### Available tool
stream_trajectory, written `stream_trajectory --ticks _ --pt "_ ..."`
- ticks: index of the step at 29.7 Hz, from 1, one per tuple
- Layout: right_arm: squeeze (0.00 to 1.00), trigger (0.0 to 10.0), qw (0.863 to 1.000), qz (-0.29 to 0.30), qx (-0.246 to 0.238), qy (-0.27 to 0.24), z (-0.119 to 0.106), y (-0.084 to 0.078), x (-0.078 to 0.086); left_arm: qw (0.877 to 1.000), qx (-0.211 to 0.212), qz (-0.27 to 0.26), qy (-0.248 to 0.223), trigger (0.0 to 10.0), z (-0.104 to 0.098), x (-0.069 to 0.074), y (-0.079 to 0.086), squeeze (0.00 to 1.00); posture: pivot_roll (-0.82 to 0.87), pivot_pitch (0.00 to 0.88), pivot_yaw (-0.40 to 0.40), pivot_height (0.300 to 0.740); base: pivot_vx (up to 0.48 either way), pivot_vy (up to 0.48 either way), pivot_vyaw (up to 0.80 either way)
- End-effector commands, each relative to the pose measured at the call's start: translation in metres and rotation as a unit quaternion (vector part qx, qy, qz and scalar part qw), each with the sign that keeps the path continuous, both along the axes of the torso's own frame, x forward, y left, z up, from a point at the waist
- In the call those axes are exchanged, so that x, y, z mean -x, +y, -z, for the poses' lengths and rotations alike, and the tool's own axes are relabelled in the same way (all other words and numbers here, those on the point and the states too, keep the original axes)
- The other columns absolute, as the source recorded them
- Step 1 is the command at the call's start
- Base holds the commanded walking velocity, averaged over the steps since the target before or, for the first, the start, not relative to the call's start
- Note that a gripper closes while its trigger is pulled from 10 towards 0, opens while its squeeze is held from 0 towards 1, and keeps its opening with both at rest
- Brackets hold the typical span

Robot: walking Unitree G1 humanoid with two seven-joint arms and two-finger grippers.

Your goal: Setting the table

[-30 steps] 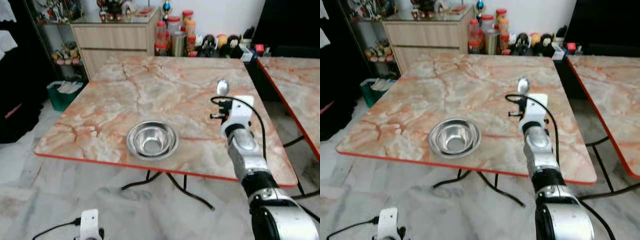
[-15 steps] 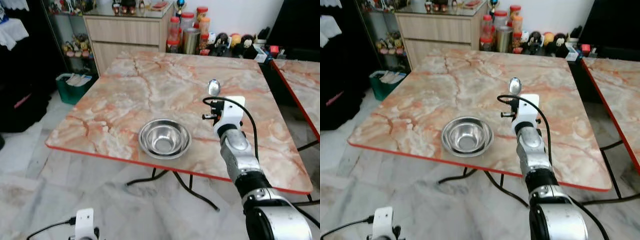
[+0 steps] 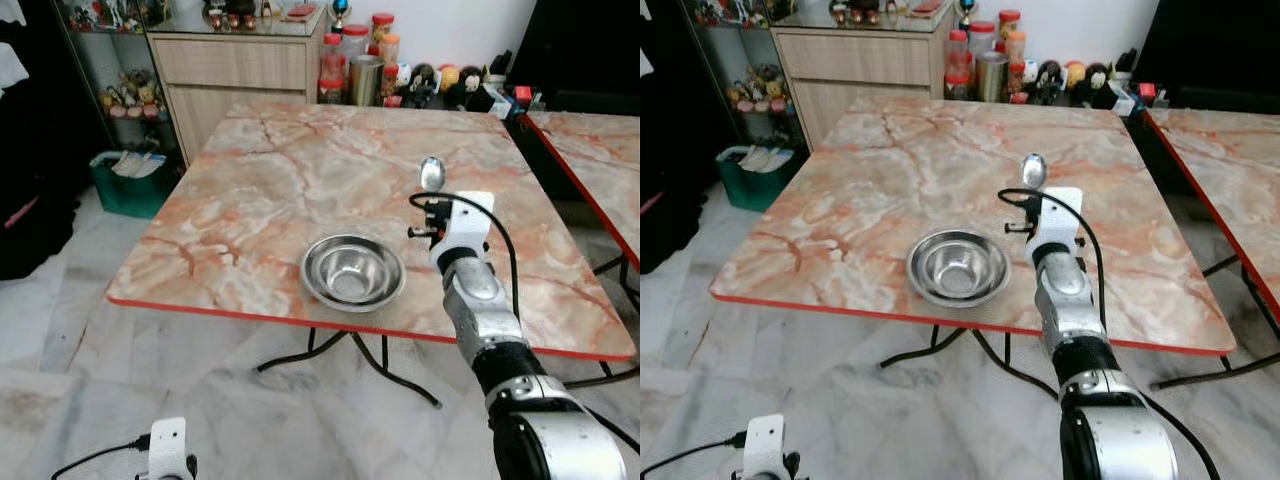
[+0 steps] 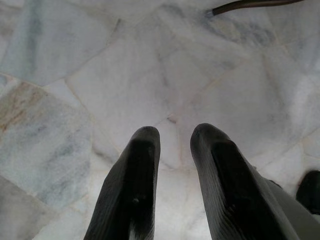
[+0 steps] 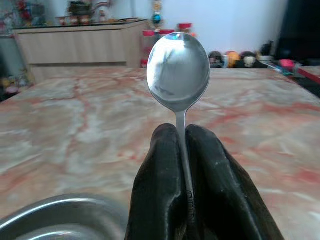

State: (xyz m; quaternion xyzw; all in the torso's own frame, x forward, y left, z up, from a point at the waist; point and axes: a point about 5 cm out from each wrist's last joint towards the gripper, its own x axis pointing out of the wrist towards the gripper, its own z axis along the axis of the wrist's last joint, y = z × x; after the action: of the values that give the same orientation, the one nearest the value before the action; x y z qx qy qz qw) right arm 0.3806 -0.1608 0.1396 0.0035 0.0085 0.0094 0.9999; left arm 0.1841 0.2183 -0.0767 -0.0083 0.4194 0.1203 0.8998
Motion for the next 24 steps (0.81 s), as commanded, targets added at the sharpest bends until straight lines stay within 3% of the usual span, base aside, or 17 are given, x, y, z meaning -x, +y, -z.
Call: stream_trajectory --ticks 1,6,11,24 --pt "0.0 10.0 1.0 0.005 0.004 -0.006 -0.0054 -0.0038 -0.0019 1.0 0.008 -0.001 0.008 10.0 0.0022 0.0024 -0.0029 0.0 0.06 0.0 0.005 0.74 0.0 0.0 0.0" --pt "0.0 10.0 1.0 0.006 0.003 -0.006 -0.0056 -0.0037 -0.002 1.0 0.011 -0.005 0.01 10.0 0.0026 0.0027 -0.0034 0.0 0.06 0.0 0.005 0.74 0.0 0.0 0.0" --pt "0.0 10.0 1.0 0.006 0.002 -0.006 -0.0054 -0.0035 -0.002 1.0 0.007 -0.005 0.01 10.0 0.0023 0.0024 -0.0025 0.0 0.06 0.0 0.005 0.74 0.0 0.356 0.0" --pt "0.0 10.0 1.0 0.008 0.001 -0.006 -0.0051 -0.0033 -0.002 1.0 0.009 0.0 -0.001 10.0 0.0003 -0.0004 -0.0014 0.0 0.07 0.0 0.01 0.74 0.0 0.0 0.0"
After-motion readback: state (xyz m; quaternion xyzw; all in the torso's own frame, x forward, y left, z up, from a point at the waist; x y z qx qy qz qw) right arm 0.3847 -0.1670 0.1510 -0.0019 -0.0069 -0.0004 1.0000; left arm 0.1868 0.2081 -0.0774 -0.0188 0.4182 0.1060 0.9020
